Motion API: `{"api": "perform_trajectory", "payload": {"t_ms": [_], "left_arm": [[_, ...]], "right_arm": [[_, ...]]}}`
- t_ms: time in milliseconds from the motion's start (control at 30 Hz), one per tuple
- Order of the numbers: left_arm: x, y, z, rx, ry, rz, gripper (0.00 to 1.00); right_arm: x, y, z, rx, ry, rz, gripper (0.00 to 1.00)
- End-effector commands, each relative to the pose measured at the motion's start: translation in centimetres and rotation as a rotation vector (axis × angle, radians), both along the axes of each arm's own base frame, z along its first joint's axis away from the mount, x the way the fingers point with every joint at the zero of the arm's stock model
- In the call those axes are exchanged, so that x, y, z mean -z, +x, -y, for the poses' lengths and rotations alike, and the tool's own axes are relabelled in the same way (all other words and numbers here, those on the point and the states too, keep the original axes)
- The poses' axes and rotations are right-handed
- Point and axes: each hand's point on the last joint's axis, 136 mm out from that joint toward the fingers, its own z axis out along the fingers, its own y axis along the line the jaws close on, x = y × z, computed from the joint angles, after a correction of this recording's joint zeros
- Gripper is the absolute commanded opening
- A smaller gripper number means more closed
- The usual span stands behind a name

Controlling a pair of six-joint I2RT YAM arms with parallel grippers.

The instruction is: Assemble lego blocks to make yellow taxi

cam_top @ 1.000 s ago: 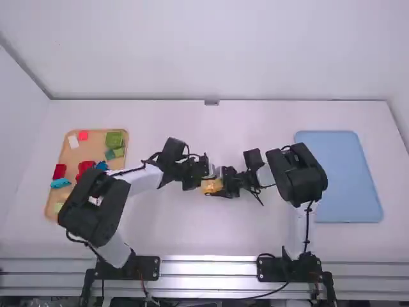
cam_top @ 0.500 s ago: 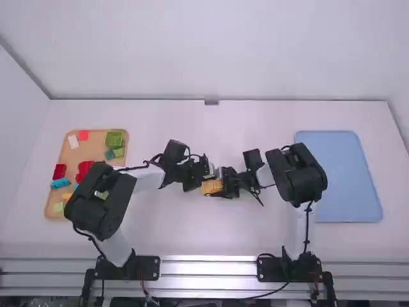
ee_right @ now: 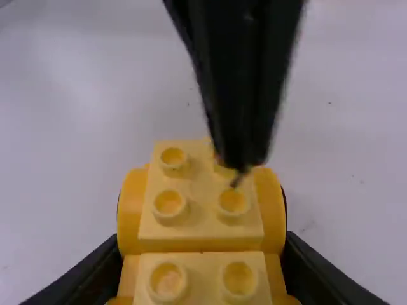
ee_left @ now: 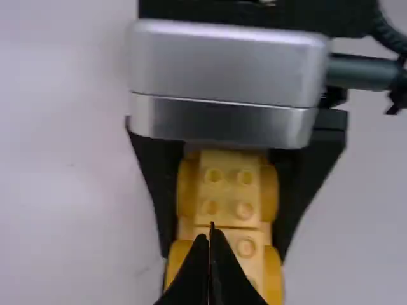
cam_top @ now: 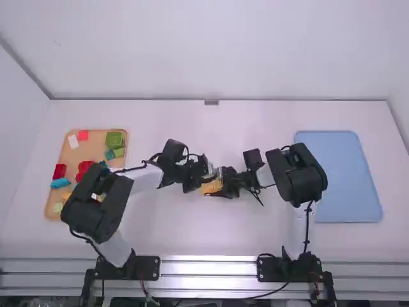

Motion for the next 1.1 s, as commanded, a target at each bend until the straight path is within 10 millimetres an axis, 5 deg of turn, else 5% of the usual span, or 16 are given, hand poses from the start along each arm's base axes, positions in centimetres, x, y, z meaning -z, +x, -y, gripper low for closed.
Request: {"api": "perform_trajectory", "payload": {"t_ms": [0,333,667,833,967,1033,1067], "left_arm": [[-0.1,-1.1,0.6,0.049,-0.023,-0.014,0.02],[5.0,-1.7,-0.1,-0.007,0.114,-0.117,0.02],[5.8,-1.9,0.2,0.019,0.125,-0.114,0.02],[3.7,-0.7,0.4,0.009,0.098,-0.06,0.02],[-0.6,1.2,0.2,-0.02,0.049,0.056,0.02],[-2.8,1.9,-0.1,-0.038,0.027,0.108,0.24],[-3.7,2.1,-0.4,-0.049,0.018,0.127,0.46]], "right_arm": [[0.4,-0.2,0.0,-0.004,-0.001,-0.013,0.54],[0.4,-0.2,0.0,-0.004,-0.001,-0.013,0.54],[0.4,-0.2,0.0,-0.003,0.0,-0.018,0.54],[0.4,-0.2,0.0,-0.002,-0.002,-0.017,0.54],[0.4,-0.2,0.0,-0.002,-0.001,-0.017,0.54],[0.4,-0.2,0.0,-0.002,-0.002,-0.017,0.54],[0.4,-0.2,0.0,-0.002,-0.001,-0.016,0.55]]}}
